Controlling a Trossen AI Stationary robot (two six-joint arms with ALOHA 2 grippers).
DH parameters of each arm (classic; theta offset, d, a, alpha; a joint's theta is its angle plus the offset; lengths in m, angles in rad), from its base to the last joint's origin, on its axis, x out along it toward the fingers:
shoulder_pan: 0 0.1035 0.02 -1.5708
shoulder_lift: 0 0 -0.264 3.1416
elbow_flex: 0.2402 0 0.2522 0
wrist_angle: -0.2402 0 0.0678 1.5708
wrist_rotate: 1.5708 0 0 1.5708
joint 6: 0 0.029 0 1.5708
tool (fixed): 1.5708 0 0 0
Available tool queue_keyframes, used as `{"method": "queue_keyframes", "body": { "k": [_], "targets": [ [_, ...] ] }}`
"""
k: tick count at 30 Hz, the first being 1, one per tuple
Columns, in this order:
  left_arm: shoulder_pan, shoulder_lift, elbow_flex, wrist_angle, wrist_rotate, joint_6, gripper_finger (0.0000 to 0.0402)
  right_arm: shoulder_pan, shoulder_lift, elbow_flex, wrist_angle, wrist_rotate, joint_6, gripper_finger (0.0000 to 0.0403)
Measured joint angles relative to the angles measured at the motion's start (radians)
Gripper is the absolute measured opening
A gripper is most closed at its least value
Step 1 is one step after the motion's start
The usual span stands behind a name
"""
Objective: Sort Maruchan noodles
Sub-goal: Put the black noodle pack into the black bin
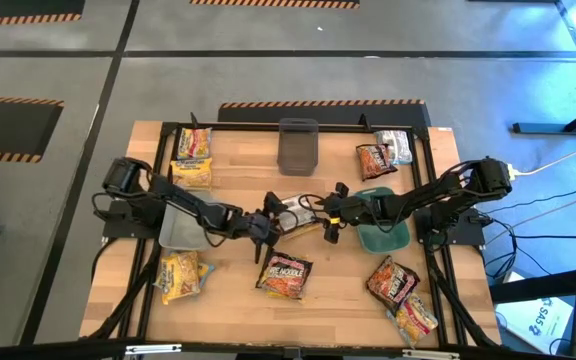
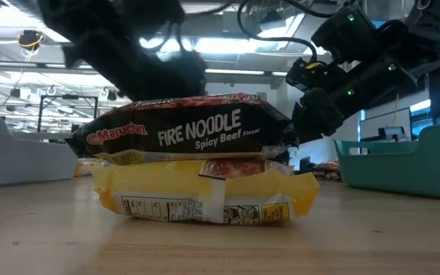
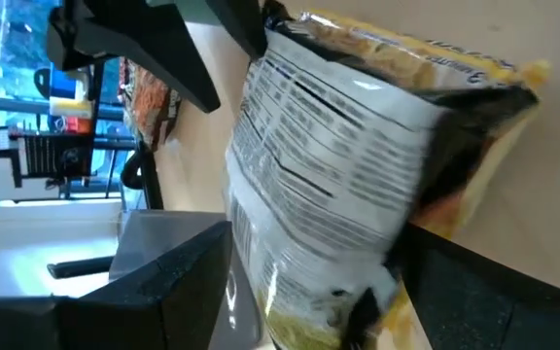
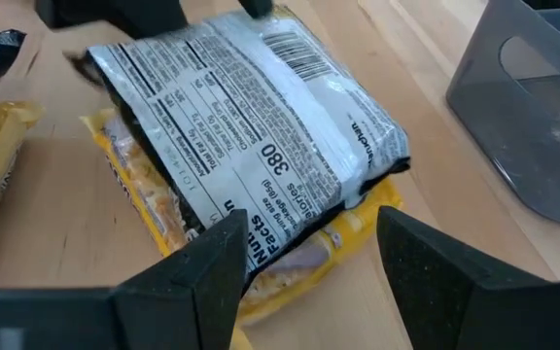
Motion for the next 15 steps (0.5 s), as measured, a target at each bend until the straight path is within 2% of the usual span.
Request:
{"method": "queue_keyframes", "body": {
  "k": [6,15],
  "targets": [
    [0.016,0.065,0.063,-0.005,-0.004,-0.057,0.0245,0.0,-0.001,0.0,0.014,-0.002,-0.001,0.0216],
    [0.006,0.069,0.074,0.0,-0.026,-0.176,0.0143,0.0,-0.001,-0.001,0.022,0.01,-0.01,0.0216]
  ]
}}
